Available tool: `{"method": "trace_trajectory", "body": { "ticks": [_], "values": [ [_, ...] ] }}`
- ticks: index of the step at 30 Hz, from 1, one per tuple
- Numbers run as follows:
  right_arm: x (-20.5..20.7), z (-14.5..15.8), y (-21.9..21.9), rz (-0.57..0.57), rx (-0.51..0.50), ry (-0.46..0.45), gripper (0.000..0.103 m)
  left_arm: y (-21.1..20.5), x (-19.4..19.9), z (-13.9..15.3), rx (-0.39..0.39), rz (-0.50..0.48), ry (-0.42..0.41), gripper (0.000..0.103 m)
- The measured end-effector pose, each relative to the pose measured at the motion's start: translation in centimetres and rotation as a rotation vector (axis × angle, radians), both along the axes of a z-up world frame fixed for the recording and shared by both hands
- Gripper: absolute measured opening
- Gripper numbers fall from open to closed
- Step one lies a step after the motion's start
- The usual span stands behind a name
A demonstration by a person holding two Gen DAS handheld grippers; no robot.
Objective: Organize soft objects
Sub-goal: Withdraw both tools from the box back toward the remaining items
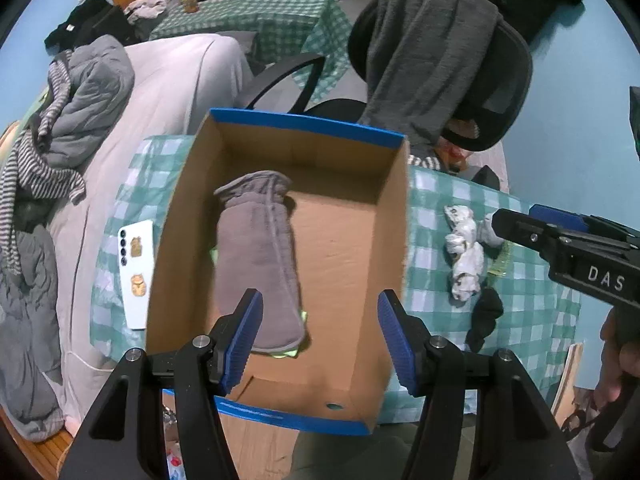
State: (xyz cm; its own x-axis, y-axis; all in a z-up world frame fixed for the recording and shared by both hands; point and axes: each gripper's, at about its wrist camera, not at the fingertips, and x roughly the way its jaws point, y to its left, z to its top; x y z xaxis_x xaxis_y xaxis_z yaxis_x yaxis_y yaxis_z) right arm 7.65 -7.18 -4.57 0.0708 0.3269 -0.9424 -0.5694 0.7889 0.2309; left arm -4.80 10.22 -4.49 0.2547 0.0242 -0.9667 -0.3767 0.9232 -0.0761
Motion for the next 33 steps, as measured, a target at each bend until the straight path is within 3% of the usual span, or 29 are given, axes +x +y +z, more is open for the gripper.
{"method": "trace_trajectory", "body": {
  "ticks": [15, 23, 33],
  "values": [
    [3.1, -1.5, -7.5, -0.135, -0.038, 0.014, 0.065, -5.9, 4.4, 0.0, 0.005, -0.125, -0.011, 0.062],
    [4.8, -4.5, -10.0, -0.191, -0.061, 0.062, 0.065, -9.4, 7.3, -1.4, 0.013, -0.205, 0.014, 0.062],
    [6.6, -8.4, -11.6, -0.245, -0.079, 0.142, 0.065, -11.7, 9.8, -4.4, -0.027, -0.238, 0.069, 0.063]
  ]
}}
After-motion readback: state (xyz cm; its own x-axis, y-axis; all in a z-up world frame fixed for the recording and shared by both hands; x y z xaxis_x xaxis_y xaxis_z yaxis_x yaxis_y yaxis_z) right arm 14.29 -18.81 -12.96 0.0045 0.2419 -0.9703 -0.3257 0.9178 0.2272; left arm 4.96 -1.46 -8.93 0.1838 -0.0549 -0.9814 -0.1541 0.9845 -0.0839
